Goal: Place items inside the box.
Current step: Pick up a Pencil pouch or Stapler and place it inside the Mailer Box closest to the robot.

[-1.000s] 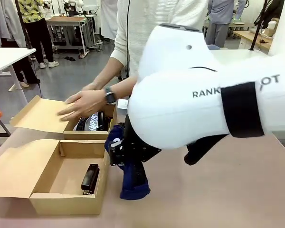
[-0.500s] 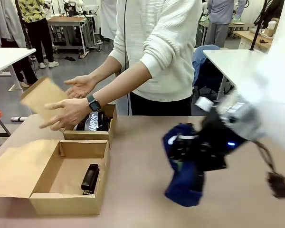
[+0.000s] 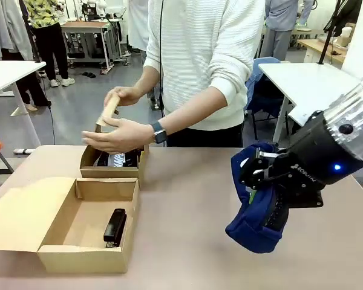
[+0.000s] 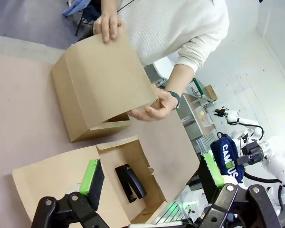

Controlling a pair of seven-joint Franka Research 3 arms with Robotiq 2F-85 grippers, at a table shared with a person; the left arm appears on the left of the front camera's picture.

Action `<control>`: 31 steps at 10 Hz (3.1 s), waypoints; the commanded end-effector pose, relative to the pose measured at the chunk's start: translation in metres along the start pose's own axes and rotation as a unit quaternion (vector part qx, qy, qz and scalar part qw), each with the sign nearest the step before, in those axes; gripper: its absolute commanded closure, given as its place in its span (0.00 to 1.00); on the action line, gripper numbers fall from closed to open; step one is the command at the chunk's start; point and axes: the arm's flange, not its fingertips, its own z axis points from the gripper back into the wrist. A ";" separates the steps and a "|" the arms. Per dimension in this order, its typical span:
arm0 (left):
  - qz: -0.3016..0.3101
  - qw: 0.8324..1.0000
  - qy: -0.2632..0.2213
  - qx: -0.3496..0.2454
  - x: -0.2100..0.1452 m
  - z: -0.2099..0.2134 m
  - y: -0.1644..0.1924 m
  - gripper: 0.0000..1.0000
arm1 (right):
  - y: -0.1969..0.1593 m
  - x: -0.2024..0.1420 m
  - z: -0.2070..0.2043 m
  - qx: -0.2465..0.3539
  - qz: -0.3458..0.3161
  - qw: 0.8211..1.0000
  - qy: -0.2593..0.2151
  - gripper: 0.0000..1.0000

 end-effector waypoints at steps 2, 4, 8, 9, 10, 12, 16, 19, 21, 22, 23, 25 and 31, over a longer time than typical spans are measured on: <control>-0.009 1.000 -0.009 -0.008 -0.001 -0.001 -0.001 0.00 | 0.005 0.006 -0.007 0.012 0.013 1.000 0.008 0.93; -0.009 1.000 -0.009 -0.008 -0.001 -0.001 -0.001 0.00 | 0.005 0.006 -0.007 0.012 0.013 1.000 0.008 0.93; -0.009 1.000 -0.009 -0.008 -0.001 -0.001 -0.001 0.00 | 0.046 0.013 -0.044 -0.008 0.053 0.998 0.017 0.93; -0.009 1.000 -0.009 -0.008 -0.001 -0.001 -0.001 0.00 | 0.050 0.013 -0.046 -0.003 0.057 0.998 0.009 0.93; -0.009 1.000 -0.009 -0.008 -0.001 -0.001 -0.001 0.00 | 0.045 0.014 -0.043 -0.001 0.048 0.999 0.005 0.93; -0.009 1.000 -0.009 -0.008 -0.001 -0.001 -0.001 0.00 | 0.033 0.012 -0.034 0.001 0.029 1.000 -0.002 0.93; -0.009 1.000 -0.009 -0.008 -0.001 -0.001 -0.001 0.00 | 0.032 0.010 -0.033 0.001 0.035 0.999 -0.002 0.93; -0.009 1.000 -0.009 -0.008 -0.001 -0.001 -0.001 0.00 | 0.078 0.011 -0.061 0.027 0.059 0.998 -0.026 0.93; -0.009 1.000 -0.009 -0.008 -0.001 -0.001 -0.001 0.00 | 0.161 0.011 -0.123 0.061 0.067 0.995 -0.042 0.93; -0.009 1.000 -0.009 -0.008 -0.001 -0.001 -0.001 0.00 | 0.198 0.006 -0.158 0.049 0.064 0.996 -0.040 0.93; -0.009 1.000 -0.009 -0.008 -0.001 -0.001 -0.001 0.00 | 0.230 -0.001 -0.195 0.038 0.070 0.996 -0.032 0.93; -0.009 1.000 -0.009 -0.008 -0.001 -0.001 -0.001 0.00 | 0.266 -0.025 -0.255 0.008 0.101 0.995 0.002 0.93; -0.009 1.000 -0.009 -0.008 -0.001 -0.001 -0.001 0.00 | 0.254 -0.026 -0.246 -0.029 0.130 0.991 0.027 0.93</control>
